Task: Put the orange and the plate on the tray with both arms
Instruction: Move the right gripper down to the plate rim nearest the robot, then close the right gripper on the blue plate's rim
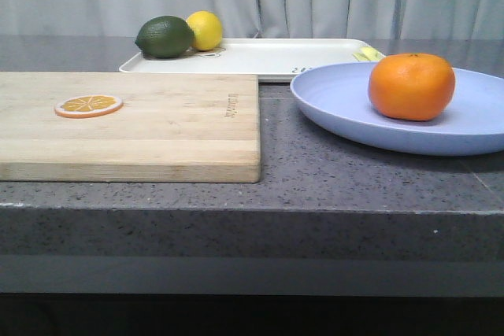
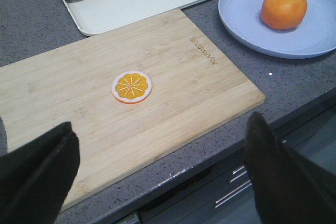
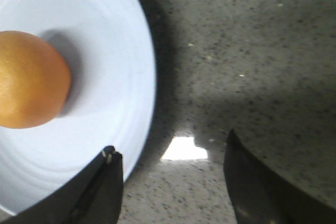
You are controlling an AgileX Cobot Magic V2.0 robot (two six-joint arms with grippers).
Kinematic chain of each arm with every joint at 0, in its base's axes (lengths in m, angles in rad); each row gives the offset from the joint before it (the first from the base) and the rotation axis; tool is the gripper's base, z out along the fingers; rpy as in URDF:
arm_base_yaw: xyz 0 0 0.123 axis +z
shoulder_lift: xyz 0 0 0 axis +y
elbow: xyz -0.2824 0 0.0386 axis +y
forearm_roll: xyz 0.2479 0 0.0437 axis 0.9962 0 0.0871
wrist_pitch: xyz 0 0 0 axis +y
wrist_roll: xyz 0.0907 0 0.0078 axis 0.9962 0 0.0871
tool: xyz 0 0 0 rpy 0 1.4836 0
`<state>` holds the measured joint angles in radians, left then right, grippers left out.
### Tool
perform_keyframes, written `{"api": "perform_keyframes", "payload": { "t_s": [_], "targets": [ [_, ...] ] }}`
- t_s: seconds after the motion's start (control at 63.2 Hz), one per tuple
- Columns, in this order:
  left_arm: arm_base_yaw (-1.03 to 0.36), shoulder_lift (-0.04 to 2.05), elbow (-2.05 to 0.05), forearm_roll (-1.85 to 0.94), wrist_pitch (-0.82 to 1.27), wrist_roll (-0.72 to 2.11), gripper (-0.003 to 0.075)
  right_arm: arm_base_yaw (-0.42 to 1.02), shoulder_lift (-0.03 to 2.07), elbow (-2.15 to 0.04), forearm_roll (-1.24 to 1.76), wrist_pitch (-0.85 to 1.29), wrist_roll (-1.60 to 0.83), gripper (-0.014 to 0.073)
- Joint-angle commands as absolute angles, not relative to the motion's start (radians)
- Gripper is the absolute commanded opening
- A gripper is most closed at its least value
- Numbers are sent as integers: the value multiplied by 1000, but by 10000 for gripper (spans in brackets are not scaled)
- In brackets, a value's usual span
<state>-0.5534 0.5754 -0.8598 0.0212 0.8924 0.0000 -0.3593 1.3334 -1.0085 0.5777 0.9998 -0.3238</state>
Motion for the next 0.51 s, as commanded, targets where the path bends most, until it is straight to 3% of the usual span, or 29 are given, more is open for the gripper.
{"api": "perform_keyframes", "payload": {
  "t_s": [0.0,0.38,0.491],
  "targets": [
    [-552,579,-883,15,811,-9,621,-378,1361,-1040,743,1015,-416,448],
    [-552,579,-883,15,811,-9,621,-371,1514,-1040,872,1021,-459,447],
    [-552,579,-883,15,811,-9,621,-371,1529,-1040,872,1023,-465,400]
  ]
}}
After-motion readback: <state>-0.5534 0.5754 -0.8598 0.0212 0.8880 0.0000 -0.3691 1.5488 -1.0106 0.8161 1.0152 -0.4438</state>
